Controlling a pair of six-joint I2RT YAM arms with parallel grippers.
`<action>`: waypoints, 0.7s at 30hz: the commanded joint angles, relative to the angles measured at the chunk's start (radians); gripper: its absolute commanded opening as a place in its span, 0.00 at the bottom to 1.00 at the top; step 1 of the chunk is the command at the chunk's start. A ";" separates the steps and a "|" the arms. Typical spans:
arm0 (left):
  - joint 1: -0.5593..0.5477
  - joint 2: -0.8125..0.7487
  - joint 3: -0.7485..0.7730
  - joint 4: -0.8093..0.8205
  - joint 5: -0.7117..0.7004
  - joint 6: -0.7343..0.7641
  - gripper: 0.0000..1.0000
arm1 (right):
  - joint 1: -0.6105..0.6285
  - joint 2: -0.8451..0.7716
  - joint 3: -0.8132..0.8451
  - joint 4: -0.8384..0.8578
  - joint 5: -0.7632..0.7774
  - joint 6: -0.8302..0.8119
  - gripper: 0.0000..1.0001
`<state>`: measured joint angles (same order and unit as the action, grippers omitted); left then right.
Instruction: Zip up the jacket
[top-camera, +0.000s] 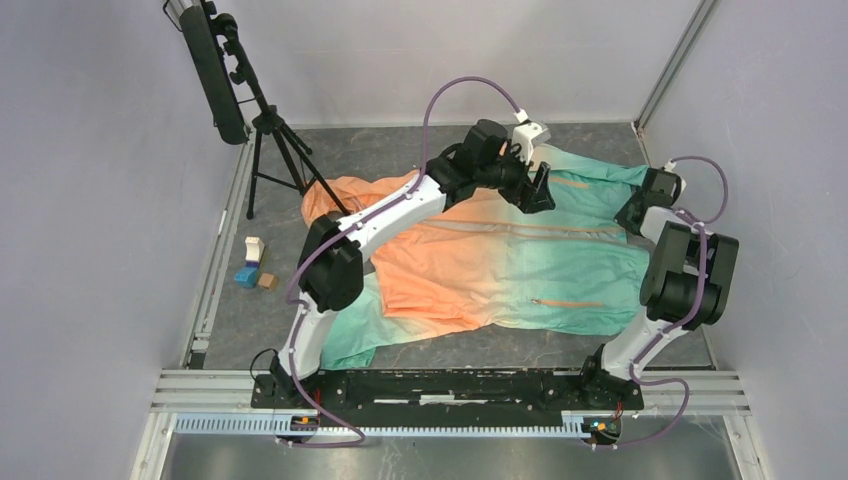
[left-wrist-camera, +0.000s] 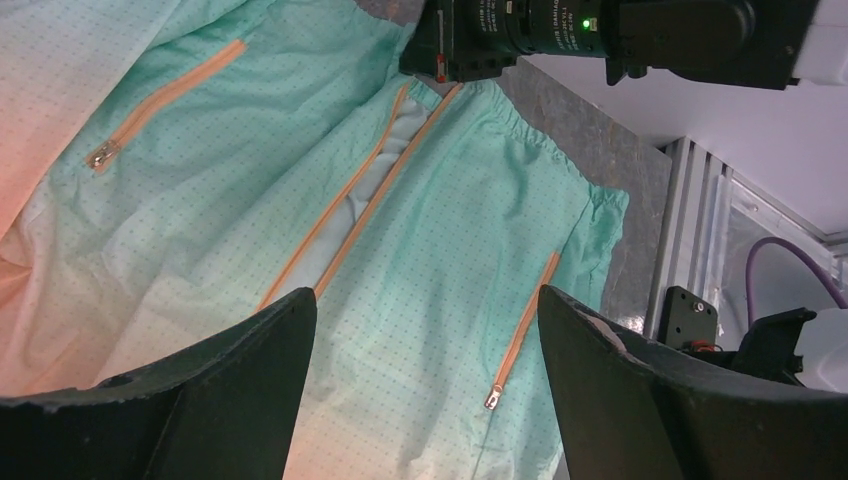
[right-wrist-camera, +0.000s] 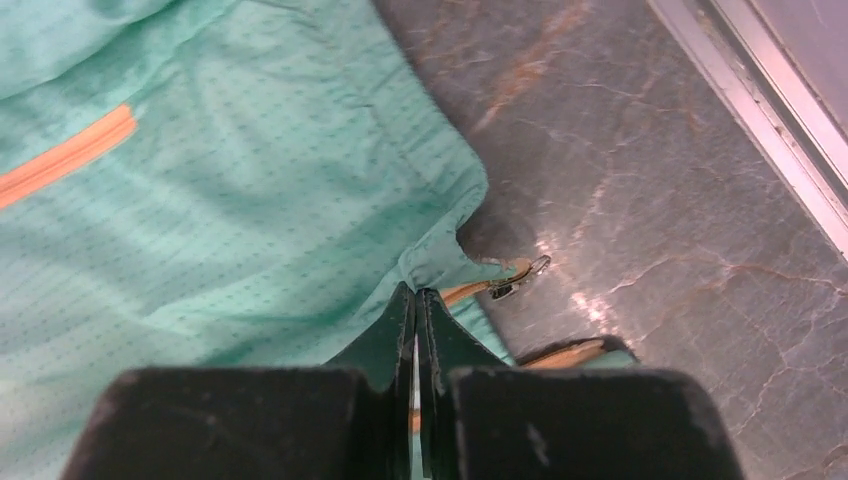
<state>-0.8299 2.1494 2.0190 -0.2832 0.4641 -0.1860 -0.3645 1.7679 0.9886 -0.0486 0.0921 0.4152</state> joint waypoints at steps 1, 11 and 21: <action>-0.017 0.044 0.036 0.106 0.034 0.046 0.88 | 0.077 -0.097 0.074 -0.073 0.037 -0.064 0.00; -0.027 0.248 0.082 0.433 0.120 -0.091 0.95 | 0.151 -0.211 0.109 -0.221 -0.142 -0.093 0.00; -0.071 0.449 0.221 0.622 0.121 -0.301 0.98 | 0.156 -0.304 0.070 -0.248 -0.256 -0.044 0.00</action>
<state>-0.8703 2.5679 2.1616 0.1902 0.5793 -0.3805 -0.2115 1.5166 1.0653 -0.2863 -0.1085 0.3458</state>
